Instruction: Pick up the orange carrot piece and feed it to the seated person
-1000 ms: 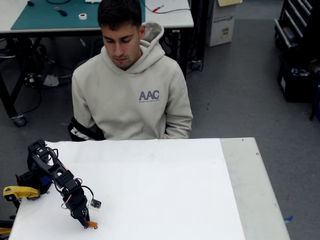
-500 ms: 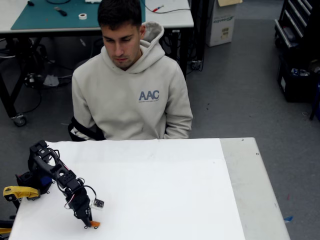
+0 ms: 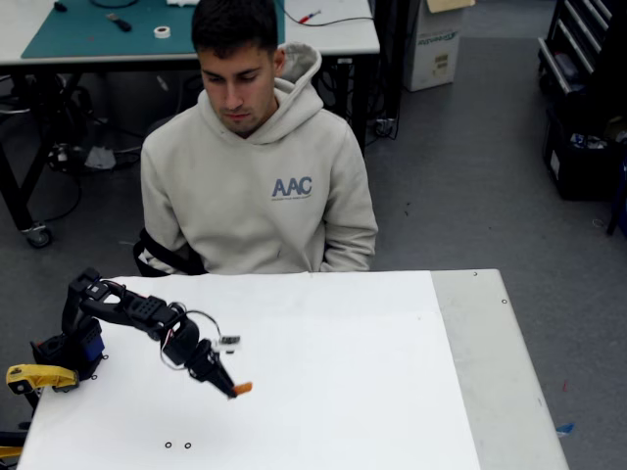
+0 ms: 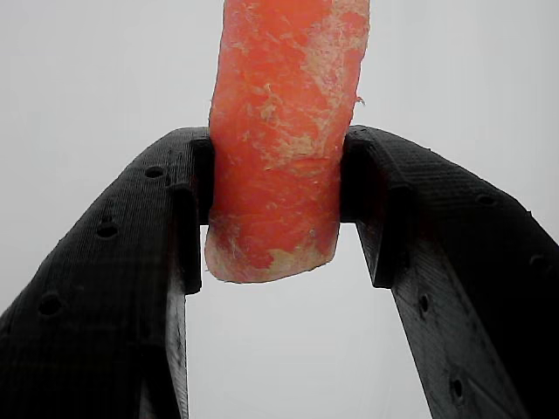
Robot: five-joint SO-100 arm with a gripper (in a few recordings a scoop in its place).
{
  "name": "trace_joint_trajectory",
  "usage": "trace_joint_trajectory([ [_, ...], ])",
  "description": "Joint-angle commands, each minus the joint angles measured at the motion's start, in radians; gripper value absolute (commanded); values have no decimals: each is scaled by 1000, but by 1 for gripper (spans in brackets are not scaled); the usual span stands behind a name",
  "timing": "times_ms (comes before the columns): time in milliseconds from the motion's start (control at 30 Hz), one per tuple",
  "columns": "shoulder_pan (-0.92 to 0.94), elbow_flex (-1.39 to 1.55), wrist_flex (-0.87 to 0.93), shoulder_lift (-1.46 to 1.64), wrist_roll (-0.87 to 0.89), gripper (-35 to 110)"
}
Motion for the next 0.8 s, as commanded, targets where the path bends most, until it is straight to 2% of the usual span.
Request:
trace_joint_trajectory([
  [0, -71, -230, 8, 48, -9, -3],
  [300, -307, -563, 8, -71, -55, -3],
  [767, -680, -1250, 8, -449, -543, -3],
])
